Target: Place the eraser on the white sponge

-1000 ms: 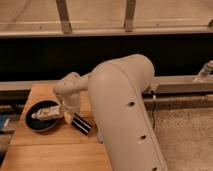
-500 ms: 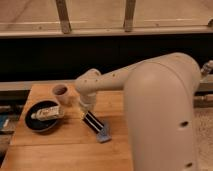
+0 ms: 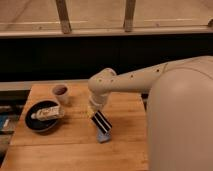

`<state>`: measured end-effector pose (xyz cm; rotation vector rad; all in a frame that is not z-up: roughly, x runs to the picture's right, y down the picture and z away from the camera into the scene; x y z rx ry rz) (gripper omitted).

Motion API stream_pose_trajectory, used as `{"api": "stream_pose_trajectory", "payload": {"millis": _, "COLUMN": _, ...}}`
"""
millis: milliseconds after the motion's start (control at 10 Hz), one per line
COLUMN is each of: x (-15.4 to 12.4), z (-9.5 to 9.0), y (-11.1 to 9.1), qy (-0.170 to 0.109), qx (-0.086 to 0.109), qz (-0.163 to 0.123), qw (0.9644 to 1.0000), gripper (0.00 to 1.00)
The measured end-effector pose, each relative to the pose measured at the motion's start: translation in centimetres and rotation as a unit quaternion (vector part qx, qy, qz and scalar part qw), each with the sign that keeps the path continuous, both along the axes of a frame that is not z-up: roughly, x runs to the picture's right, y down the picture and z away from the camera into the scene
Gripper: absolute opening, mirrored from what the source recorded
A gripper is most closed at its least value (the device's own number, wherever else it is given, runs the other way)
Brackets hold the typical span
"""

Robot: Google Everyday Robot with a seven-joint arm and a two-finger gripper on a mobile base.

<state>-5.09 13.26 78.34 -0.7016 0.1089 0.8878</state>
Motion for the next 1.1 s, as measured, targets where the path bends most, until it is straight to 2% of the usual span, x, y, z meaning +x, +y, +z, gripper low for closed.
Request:
{"api": "stream_pose_trajectory", "payload": {"millis": 500, "x": -1.0, "z": 0.0, "y": 2.3, "qy": 0.0, "qx": -0.009, "qz": 0.003, "qw": 1.0, "gripper": 0.0}}
{"api": "stream_pose_trajectory", "payload": {"millis": 1100, "x": 1.0, "z": 1.5, "y": 6.3, "qy": 0.02, "qx": -0.05, "qz": 0.035, "qw": 0.998, "gripper": 0.0}}
